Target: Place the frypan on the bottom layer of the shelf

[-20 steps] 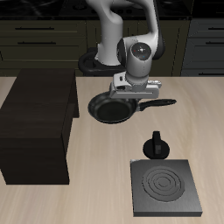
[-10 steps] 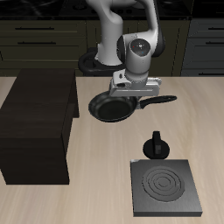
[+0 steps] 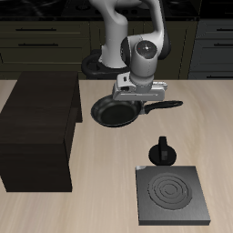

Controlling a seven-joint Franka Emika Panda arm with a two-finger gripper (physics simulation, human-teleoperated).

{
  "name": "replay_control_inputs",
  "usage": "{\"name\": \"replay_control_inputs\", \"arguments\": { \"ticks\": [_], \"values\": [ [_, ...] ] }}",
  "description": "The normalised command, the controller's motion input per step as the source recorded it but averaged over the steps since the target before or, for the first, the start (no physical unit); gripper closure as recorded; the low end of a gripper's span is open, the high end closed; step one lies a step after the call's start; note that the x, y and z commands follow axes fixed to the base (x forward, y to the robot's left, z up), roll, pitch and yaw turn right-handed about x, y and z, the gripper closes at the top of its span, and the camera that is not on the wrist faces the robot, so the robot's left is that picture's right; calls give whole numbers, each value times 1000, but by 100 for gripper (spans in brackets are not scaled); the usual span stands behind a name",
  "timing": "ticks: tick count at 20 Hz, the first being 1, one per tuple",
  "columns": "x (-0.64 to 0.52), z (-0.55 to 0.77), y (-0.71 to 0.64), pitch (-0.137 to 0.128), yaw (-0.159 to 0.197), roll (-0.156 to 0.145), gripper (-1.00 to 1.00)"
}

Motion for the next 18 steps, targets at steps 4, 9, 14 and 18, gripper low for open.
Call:
{"name": "replay_control_inputs", "arguments": {
  "ticks": [4,9,14,18],
  "values": [
    [96,63,-144,-8,-2,-35,100],
    [153,46,-78,-2,-7,-21,100],
    [177,47,57,-3,-2,1,100],
    [195,-27,-18,10,-2,-16,100]
  ]
}}
